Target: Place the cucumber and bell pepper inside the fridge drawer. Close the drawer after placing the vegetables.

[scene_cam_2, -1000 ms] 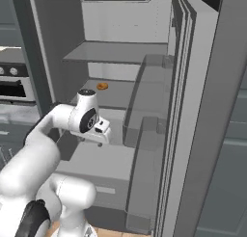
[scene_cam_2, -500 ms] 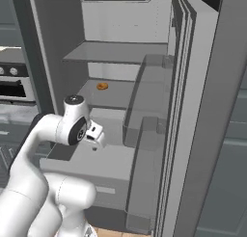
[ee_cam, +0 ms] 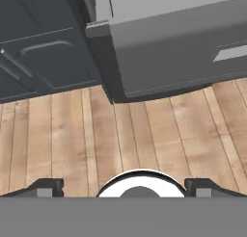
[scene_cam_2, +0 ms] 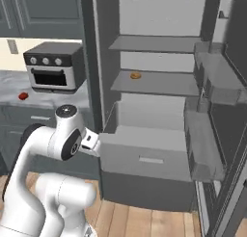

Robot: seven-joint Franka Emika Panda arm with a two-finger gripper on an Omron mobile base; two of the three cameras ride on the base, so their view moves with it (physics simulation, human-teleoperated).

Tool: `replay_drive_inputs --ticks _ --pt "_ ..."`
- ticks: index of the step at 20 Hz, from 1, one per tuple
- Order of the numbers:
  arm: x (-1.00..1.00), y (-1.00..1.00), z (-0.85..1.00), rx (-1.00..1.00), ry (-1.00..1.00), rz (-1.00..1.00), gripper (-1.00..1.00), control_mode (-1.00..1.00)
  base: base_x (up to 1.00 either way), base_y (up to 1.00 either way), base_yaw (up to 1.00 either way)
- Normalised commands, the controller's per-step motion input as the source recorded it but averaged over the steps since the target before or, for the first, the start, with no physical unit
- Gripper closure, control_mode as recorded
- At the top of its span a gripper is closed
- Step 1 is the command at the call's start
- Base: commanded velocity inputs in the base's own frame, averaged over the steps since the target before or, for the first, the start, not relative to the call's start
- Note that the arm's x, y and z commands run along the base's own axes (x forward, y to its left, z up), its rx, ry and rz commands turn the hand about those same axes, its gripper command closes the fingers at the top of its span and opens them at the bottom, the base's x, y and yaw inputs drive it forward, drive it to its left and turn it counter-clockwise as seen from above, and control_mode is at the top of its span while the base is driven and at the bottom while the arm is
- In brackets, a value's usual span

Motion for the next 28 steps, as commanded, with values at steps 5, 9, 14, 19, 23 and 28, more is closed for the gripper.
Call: replay_drive_inputs --ticks 5,9,14,19,23,28 --pt "0.00 0.00 0.00 0.00 0.00 0.00 -1.00 1.00 -0.20 1.00 0.00" --pt "0.00 0.00 0.00 0.00 0.00 0.00 -1.00 1.00 0.48 1.00 -0.02" --pt "0.00 0.00 0.00 0.00 0.00 0.00 -1.00 1.00 0.96 1.00 -0.06" --pt "0.00 0.00 0.00 0.00 0.00 0.00 -1.00 1.00 0.87 0.80 -0.04" --pt "0.00 0.00 0.00 0.00 0.00 0.00 -1.00 1.00 0.74 0.51 -0.01" --pt "0.00 0.00 0.00 0.00 0.00 0.00 -1.00 1.00 0.78 0.02 -0.01"
